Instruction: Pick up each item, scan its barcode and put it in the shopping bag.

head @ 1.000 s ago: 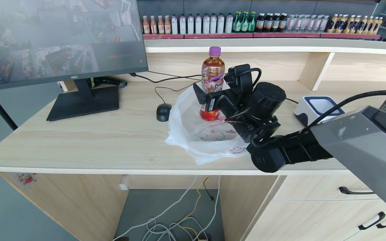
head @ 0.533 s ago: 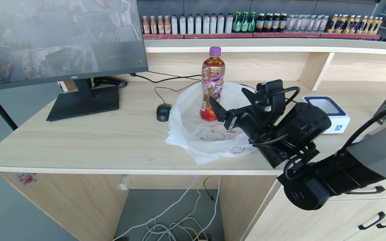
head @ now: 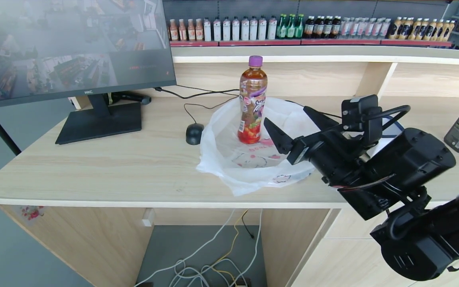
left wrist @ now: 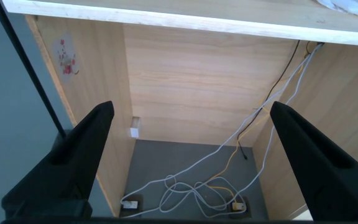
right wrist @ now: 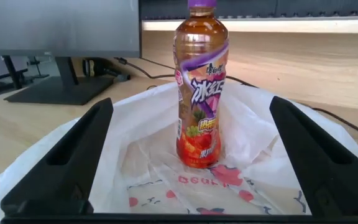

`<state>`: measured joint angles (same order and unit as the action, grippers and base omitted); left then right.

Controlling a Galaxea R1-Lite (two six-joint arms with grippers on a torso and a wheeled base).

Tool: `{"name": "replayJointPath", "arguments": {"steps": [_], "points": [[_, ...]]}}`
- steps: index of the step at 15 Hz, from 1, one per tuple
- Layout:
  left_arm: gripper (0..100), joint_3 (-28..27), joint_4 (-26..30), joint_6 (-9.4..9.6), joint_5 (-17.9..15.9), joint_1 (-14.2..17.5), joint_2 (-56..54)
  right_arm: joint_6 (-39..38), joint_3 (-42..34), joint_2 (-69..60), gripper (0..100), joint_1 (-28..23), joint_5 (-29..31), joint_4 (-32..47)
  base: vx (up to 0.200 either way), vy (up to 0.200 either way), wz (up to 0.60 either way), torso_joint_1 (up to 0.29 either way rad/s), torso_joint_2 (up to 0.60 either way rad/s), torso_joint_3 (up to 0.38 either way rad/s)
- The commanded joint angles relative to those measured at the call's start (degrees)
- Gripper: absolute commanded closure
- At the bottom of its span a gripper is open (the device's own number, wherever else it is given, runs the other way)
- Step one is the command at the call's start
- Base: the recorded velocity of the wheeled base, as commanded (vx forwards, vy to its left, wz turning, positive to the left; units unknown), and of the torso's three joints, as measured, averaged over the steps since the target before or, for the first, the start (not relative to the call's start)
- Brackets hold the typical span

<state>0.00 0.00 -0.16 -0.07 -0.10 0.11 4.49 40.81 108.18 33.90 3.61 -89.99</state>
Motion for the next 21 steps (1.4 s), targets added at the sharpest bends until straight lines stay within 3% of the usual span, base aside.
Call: {"name": "replayJointPath", "arguments": {"steps": [1,13,21], "points": [[0,0.0,0.0,-0.02,0.0,0.0,0.0,0.0,-0.5,-1.1,0,0.1,0.0,0.0,0.0,0.0,0.0,0.0,0.0,0.0],[0,0.0,0.0,-0.02,0.0,0.0,0.0,-0.6,-2.4,-1.2,0,1.9,0.0,0.0,0.0,0.0,0.0,0.0,0.0,0.0],[0,0.0,0.0,-0.11,0.1,0.0,0.0,-0.6,-2.3,-1.3,0,1.7,0.0,0.0,0.0,-0.2,0.0,0.008,0.0,0.003]]}}
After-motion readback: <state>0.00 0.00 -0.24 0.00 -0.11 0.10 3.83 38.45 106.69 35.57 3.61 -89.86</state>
